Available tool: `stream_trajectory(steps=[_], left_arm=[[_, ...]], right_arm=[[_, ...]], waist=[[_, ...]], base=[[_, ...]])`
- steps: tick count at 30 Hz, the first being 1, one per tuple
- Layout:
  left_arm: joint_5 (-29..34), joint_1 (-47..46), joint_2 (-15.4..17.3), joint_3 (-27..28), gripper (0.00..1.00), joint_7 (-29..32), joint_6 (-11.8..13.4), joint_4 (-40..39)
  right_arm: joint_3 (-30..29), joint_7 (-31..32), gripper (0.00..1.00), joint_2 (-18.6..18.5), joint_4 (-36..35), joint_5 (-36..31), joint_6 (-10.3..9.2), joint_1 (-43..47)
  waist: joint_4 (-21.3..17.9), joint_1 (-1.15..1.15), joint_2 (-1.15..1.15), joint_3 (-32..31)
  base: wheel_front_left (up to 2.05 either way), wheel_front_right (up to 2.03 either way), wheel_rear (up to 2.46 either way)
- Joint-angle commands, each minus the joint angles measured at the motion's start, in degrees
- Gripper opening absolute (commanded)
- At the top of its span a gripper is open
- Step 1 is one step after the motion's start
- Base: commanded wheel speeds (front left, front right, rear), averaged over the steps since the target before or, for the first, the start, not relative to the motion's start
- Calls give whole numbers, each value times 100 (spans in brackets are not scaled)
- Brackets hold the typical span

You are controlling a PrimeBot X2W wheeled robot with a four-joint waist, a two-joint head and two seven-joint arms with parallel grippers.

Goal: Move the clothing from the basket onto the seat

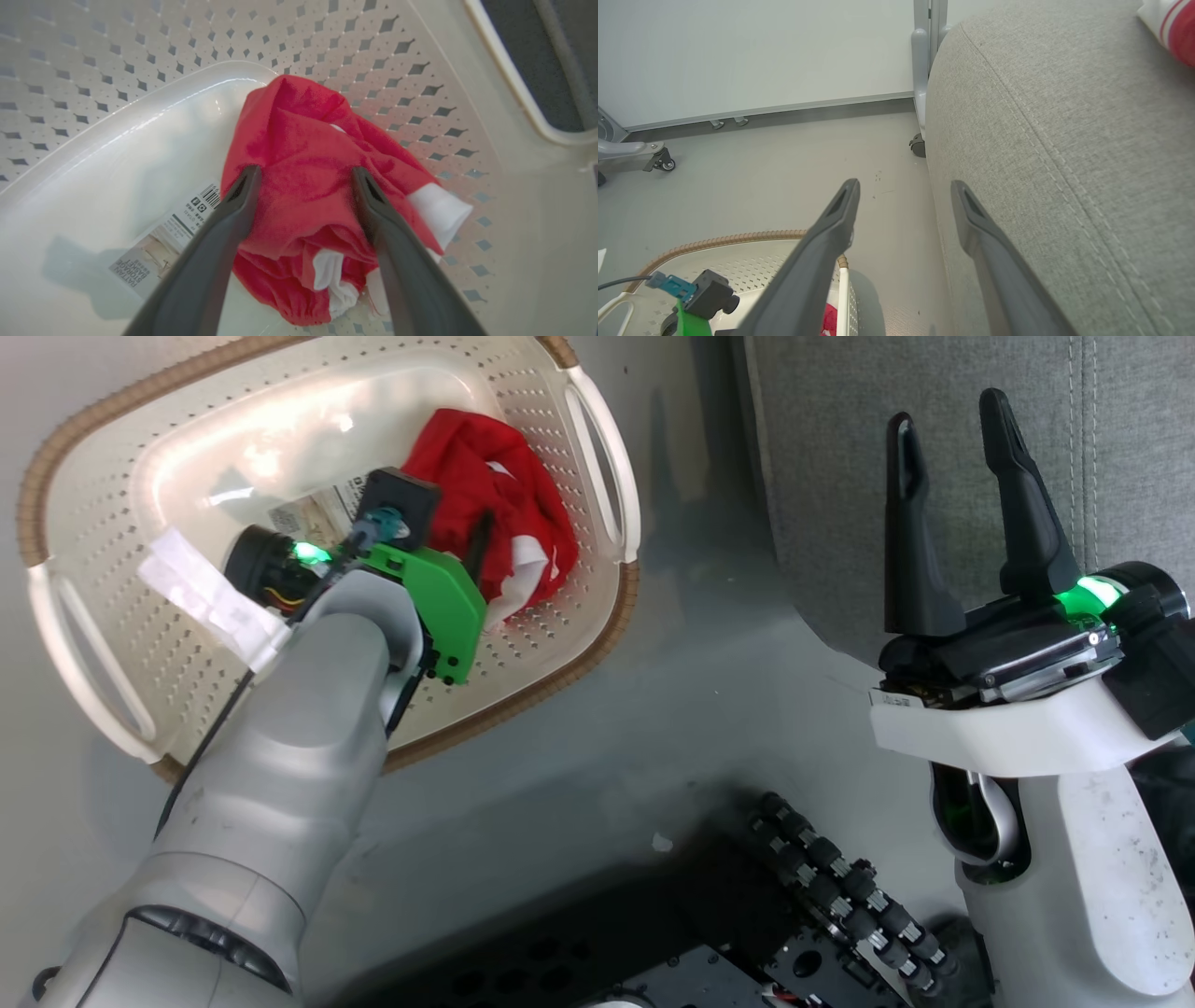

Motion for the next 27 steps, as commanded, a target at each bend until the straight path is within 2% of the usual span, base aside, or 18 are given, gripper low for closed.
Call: stream_trajectory(steps=[1, 9, 14, 15, 16, 22, 27], left_arm=[[-90, -127, 64, 35, 100, 79, -40, 146], [-333, -298, 41, 136, 100, 447, -96, 648], [-437, -271, 20, 113, 100, 938, -90, 789], [-454, -281, 16, 106, 96, 961, -96, 798], [-433, -302, 11, 69, 0, 1012, -105, 809], [-239, -350, 8, -171, 0, 1140, -78, 854], [-167, -397, 71, -264, 0, 986, -75, 861]], right_arm=[[24, -27, 100, 0, -6, 59, -5, -97], [118, -28, 100, -1, -3, 80, -5, -98], [119, -28, 100, -1, -53, 42, -5, -42], [116, -28, 100, -1, -62, 32, -5, -39], [116, -28, 100, -1, -70, 30, -4, -36], [128, -27, 100, -1, -153, -11, -5, -68], [150, -27, 100, -1, -176, -10, -5, -125]], waist=[[-112, -1, 0, 125], [-149, -1, 0, 185], [-146, -1, 0, 185], [-145, -1, 0, 187], [-144, -1, 0, 188], [-137, -1, 0, 179], [-147, -1, 0, 132]], base=[[0, 0, 0], [0, 0, 0], [0, 0, 0], [0, 0, 0], [0, 0, 0], [0, 0, 0], [0, 0, 0]])
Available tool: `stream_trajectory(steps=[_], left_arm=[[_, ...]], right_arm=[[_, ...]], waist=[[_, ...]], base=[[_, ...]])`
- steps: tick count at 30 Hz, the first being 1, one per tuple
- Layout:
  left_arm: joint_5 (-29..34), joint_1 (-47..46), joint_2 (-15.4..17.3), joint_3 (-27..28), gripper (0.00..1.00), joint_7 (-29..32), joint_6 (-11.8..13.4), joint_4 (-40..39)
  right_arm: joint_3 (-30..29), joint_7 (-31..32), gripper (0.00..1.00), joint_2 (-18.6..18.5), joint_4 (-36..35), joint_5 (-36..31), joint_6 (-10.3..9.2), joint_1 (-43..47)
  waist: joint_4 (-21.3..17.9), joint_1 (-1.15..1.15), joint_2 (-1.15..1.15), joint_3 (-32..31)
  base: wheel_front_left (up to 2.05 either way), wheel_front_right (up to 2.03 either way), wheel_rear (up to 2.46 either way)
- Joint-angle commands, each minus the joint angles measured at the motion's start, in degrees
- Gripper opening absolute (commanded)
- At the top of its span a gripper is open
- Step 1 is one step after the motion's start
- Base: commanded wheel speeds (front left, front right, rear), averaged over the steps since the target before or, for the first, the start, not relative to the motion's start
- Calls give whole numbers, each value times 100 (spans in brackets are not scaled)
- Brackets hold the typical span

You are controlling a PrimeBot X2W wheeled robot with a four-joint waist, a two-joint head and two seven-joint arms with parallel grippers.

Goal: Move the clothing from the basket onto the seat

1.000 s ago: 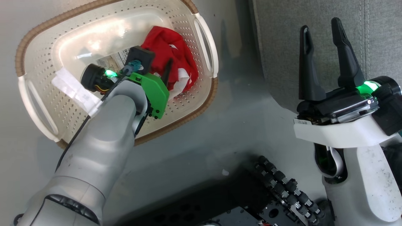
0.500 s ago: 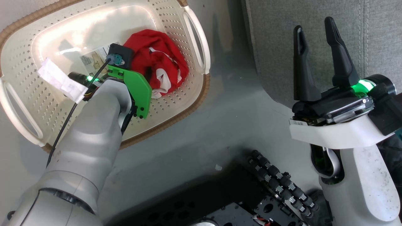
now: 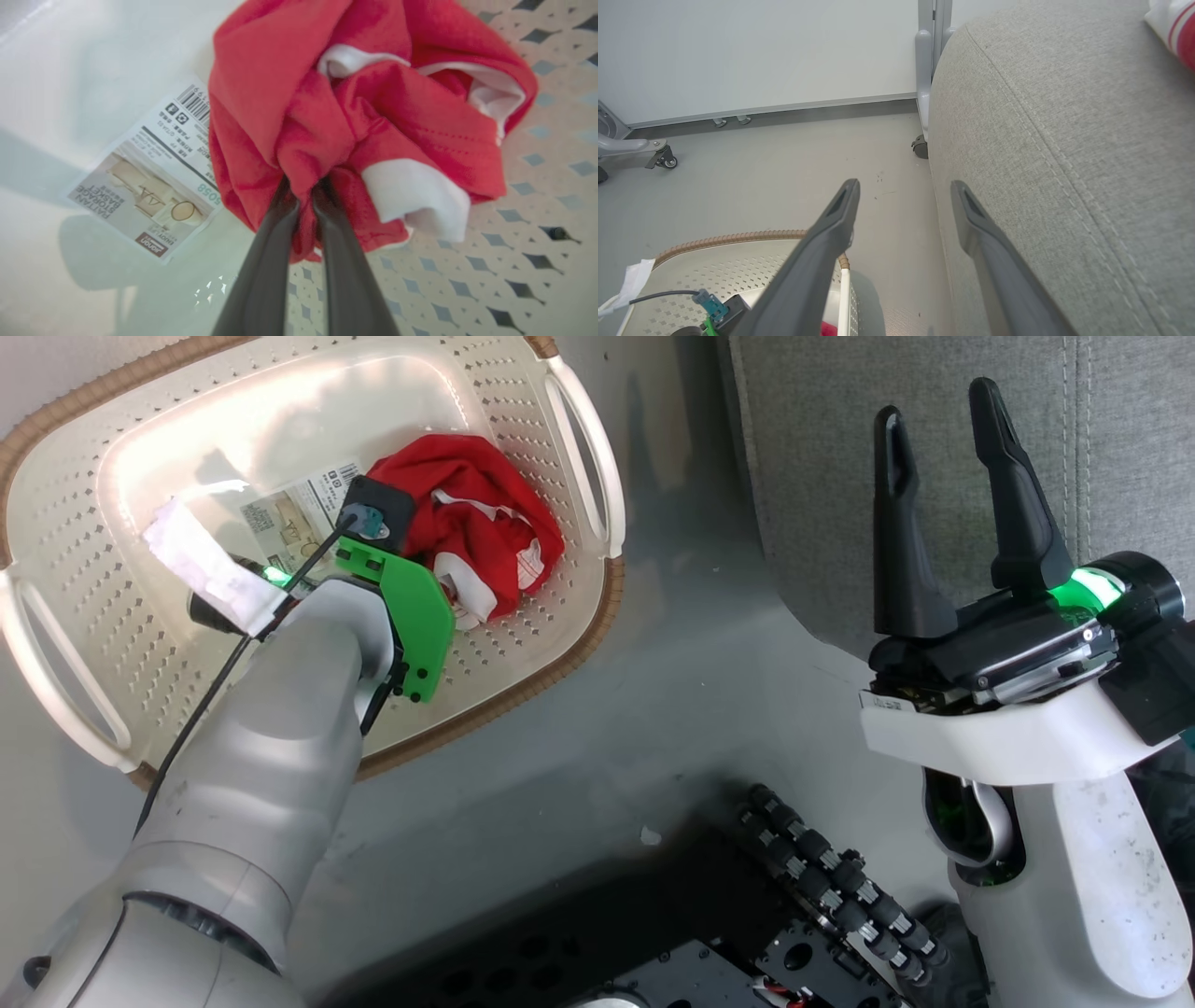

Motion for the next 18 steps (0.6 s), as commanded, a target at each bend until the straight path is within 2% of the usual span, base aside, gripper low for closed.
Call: stream_trajectory(steps=[1, 10, 18], left_arm=[[49, -124, 87, -10, 0, -83, 12, 22], [-103, 217, 26, -18, 0, -919, -60, -108], [-284, 584, -25, -67, 0, -1497, -115, -391]], right_arm=[[8, -26, 100, -2, -18, -8, -6, -87], [-116, -26, 100, -4, 117, -168, -6, 56], [-167, -23, 100, -5, 299, -430, -6, 231]], waist=[[-11, 0, 0, -37], [258, 0, 0, -604], [573, 0, 0, -1362]], base=[[0, 0, 0], [0, 0, 0], [0, 0, 0]])
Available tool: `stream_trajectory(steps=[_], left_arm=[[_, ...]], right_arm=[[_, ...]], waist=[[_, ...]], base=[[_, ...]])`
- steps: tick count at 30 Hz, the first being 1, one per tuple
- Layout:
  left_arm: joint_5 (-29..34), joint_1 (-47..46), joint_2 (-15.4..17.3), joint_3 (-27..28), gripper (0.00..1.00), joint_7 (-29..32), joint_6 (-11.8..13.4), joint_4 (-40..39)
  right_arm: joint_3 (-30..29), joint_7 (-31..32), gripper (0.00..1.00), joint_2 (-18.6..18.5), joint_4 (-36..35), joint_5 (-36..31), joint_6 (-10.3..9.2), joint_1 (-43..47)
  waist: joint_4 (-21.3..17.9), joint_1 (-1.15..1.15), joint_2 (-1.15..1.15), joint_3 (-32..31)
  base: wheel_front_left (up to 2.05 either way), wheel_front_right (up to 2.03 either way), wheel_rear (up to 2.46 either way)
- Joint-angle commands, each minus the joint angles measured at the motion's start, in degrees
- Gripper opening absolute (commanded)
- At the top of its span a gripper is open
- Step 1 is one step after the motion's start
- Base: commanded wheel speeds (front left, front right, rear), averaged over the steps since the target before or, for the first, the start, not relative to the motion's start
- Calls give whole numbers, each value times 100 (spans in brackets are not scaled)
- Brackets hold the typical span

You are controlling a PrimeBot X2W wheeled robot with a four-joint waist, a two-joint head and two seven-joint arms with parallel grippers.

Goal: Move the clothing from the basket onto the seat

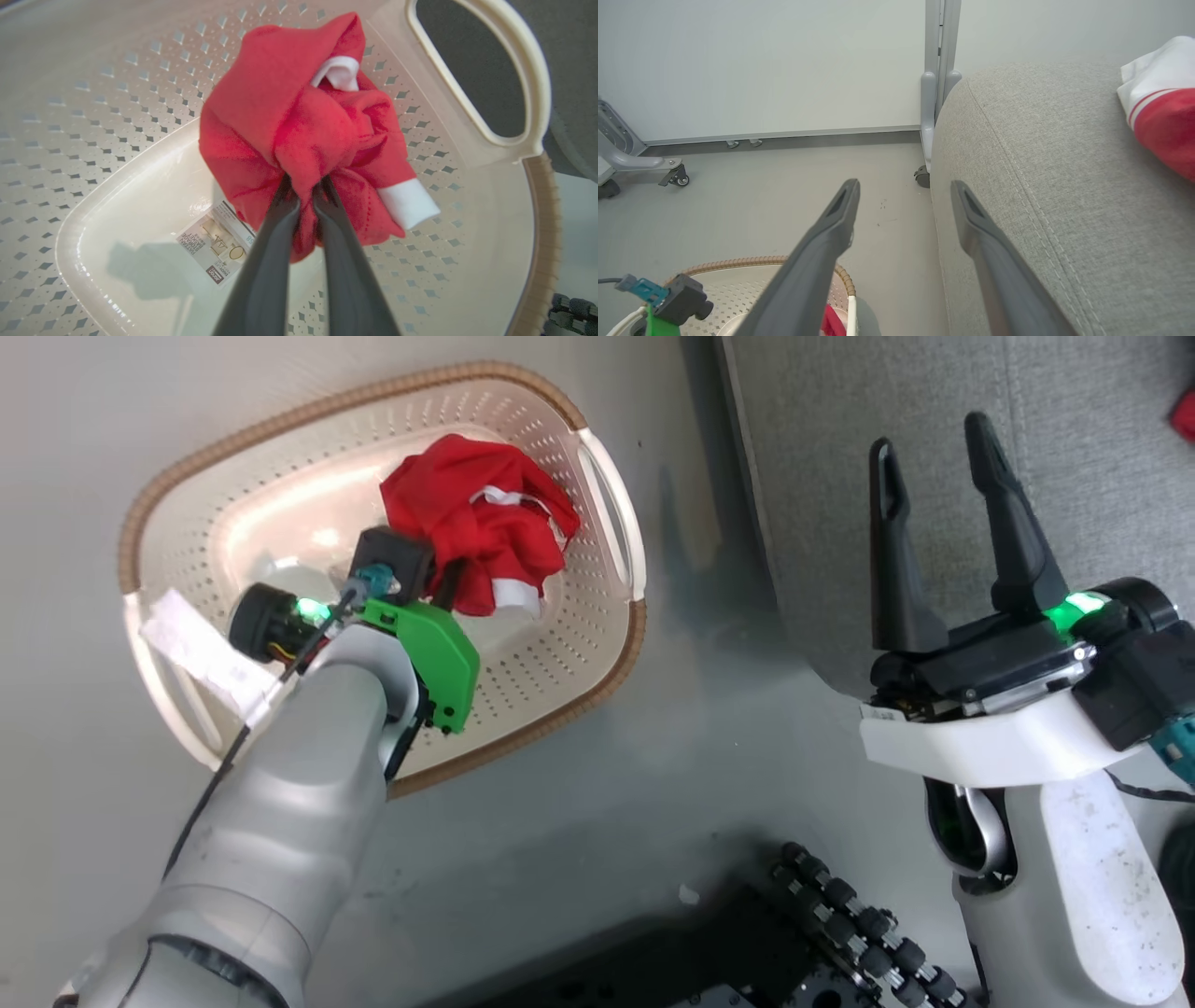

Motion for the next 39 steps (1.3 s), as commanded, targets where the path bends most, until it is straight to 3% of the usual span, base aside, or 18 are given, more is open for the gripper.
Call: stream_trajectory(steps=[1, 9, 28, 39], left_arm=[[-67, 149, -9, -29, 0, -98, -22, -93], [-171, 746, -18, -19, 0, -273, -28, -788], [265, 2527, 642, 999, 0, -270, 608, -4175], [518, 3177, 948, 1435, 0, -268, 905, -5980]], right_arm=[[-19, -19, 100, -10, 47, -63, -6, 96], [5, -17, 100, -12, 403, -281, -6, 427], [-89, 301, 100, -47, 687, -306, -5, 1131], [-181, 499, 100, -43, 612, -261, -5, 1541]], waist=[[297, 0, 0, -554], [595, 0, 0, -1473], [1151, 0, 0, -3194], [1305, 0, 0, -3840]], base=[[0, 0, 0], [0, 0, 0], [0, 0, 0], [0, 0, 0]])
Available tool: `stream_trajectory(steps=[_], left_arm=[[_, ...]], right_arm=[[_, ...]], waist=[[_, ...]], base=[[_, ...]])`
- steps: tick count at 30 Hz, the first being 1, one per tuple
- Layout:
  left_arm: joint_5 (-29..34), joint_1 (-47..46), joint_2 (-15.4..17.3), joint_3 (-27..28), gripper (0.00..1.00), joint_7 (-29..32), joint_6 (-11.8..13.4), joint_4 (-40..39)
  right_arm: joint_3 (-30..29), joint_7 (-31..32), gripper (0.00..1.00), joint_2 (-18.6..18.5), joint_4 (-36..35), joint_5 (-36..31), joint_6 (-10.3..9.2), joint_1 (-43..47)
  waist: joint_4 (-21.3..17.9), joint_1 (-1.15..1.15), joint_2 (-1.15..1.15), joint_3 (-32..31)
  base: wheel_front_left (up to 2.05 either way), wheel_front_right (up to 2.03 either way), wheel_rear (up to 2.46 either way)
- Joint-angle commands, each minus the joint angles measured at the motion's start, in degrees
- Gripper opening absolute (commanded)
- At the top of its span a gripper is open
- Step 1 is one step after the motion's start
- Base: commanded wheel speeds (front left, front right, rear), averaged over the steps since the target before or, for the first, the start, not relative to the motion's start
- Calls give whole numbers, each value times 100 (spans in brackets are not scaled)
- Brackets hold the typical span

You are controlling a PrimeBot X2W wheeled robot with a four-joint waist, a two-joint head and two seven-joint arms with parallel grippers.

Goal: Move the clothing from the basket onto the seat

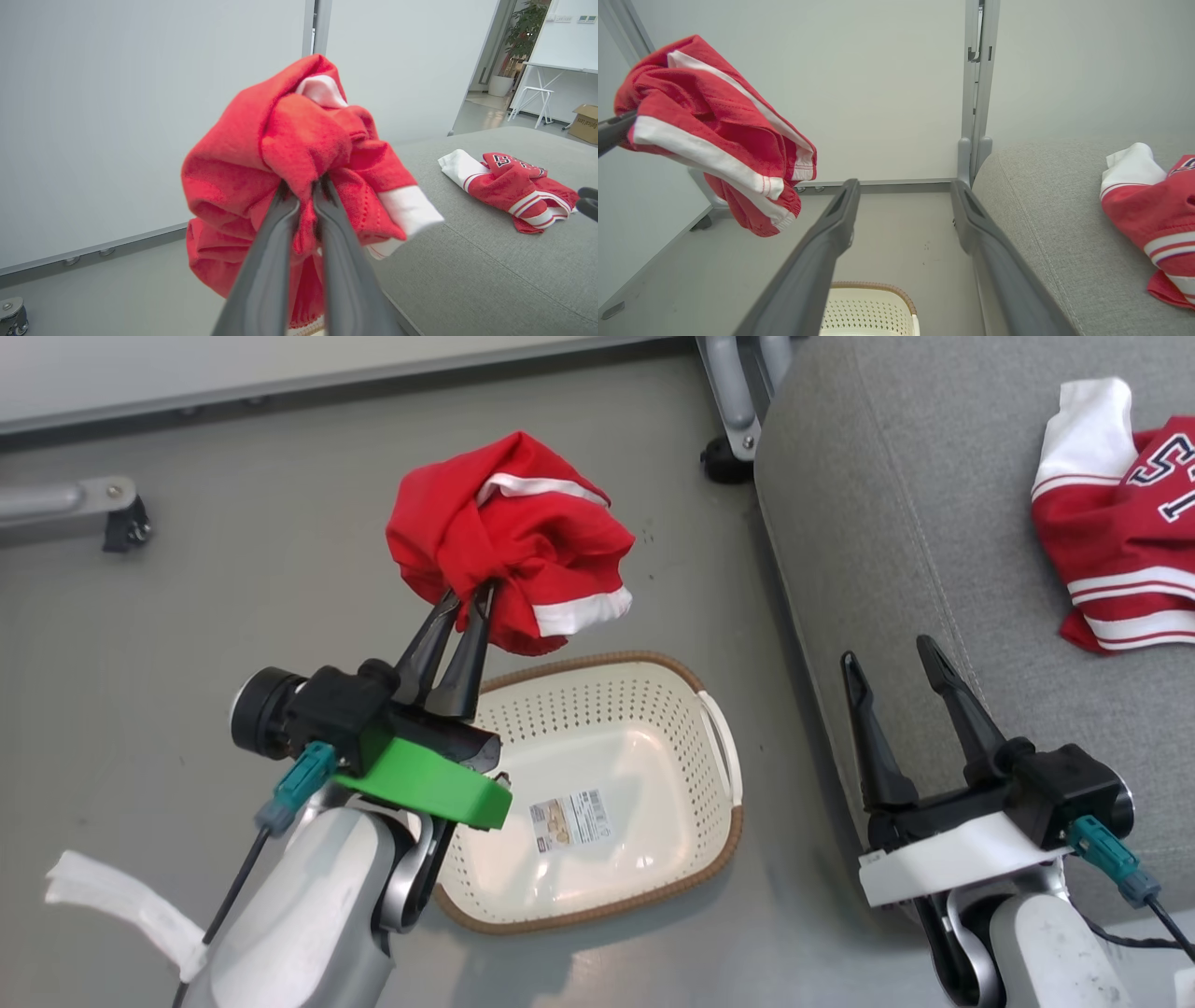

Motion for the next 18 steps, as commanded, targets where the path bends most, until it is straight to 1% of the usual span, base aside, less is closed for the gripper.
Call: stream_trajectory(steps=[1, 10, 18], left_arm=[[66, 160, 67, 69, 0, -18, 59, -177], [225, 818, 130, 321, 0, -17, 291, -1194], [201, 1407, 105, 363, 0, -18, 350, -1586]], right_arm=[[-16, 36, 100, -26, -26, 28, -6, 117], [55, 204, 100, -17, -139, 49, -5, 453], [93, 337, 100, -11, -274, 71, -5, 706]], waist=[[156, 1, 0, -303], [183, 1, 0, -703], [225, 1, 0, -950]], base=[[0, 0, 0], [0, 0, 0], [0, 0, 0]])
